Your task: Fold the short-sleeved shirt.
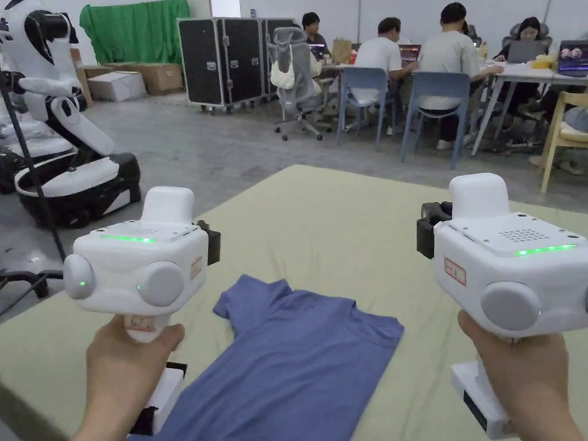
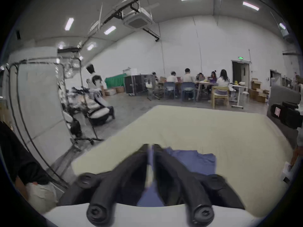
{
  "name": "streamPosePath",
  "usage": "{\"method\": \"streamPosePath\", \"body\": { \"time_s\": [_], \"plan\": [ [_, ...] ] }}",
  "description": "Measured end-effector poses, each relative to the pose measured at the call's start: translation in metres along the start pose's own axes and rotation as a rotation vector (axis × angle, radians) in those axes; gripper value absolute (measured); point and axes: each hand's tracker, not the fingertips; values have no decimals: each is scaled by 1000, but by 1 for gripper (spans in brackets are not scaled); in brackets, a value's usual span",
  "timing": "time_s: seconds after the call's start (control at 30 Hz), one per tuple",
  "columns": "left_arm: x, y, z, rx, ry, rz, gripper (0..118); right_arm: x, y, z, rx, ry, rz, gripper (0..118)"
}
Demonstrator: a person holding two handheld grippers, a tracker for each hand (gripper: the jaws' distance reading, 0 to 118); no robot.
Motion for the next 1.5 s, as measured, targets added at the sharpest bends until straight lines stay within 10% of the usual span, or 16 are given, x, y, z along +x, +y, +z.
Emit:
{"method": "streamPosePath", "body": {
  "time_s": [0.07,0.57,0.7,0.8,1.0,1.5],
  "plan": [
    [23,-15,-35,-101,-111,43,97,16,-12,-5,-38,-32,15,3],
    [183,-225,-255,-599,-350,-138,97,141,-149,-68,-378,-148,-4,3],
    [171,-213,-246,-544,-377,-168,77,142,-181,-72,-413,-85,-116,3],
    [135,-196,-253,-561,-283,-20,2,139,-198,-62,-423,-54,-172,3],
    [108,-170,-259,-507,-414,276,1,155,-206,-17,-418,-78,-208,3],
    [363,47,-58,-103,-1078,-134,1,276,-124,218,-173,-489,-235,3]
  ]
}}
